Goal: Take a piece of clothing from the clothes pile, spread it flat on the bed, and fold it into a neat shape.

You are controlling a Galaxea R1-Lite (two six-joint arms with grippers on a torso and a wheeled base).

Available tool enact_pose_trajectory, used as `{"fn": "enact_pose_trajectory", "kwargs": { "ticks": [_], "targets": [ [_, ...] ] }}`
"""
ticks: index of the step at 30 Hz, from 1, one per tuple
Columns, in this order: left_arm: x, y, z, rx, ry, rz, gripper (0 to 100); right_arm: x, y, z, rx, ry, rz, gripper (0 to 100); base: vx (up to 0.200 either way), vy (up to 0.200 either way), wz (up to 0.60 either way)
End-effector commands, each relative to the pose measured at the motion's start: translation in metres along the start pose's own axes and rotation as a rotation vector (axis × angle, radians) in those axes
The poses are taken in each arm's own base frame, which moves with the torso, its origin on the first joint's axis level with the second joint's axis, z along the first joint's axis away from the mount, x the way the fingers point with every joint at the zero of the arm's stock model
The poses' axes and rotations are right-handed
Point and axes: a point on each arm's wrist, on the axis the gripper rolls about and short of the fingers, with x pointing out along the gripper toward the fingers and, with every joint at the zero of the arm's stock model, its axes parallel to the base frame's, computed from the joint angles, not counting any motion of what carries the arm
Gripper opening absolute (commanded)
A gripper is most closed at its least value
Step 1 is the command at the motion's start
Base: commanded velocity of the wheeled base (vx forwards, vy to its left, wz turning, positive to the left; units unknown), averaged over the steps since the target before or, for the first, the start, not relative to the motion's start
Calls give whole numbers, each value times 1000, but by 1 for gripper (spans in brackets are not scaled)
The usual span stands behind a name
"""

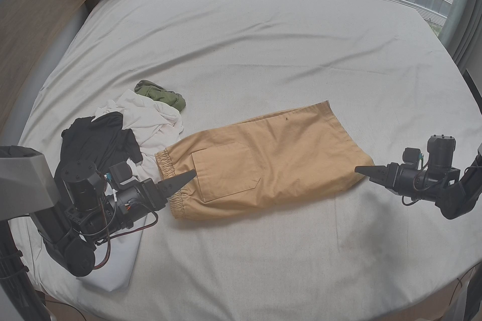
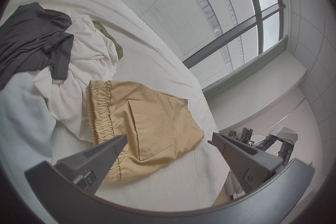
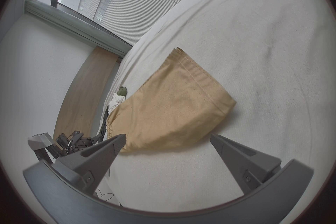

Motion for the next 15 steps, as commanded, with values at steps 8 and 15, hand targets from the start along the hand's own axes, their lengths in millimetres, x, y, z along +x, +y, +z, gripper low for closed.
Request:
{"fn": "enact_pose_trajectory", "kwargs": {
  "ticks": [8, 15],
  "targets": [
    [1, 1, 2, 0, -7, 0, 100, 36, -23, -4, 20, 11, -67, 100, 0, 0, 0],
    [1, 1, 1, 1, -7, 2, 100, 60, -28, -2, 4, 2, -88, 100, 0, 0, 0]
  ]
}}
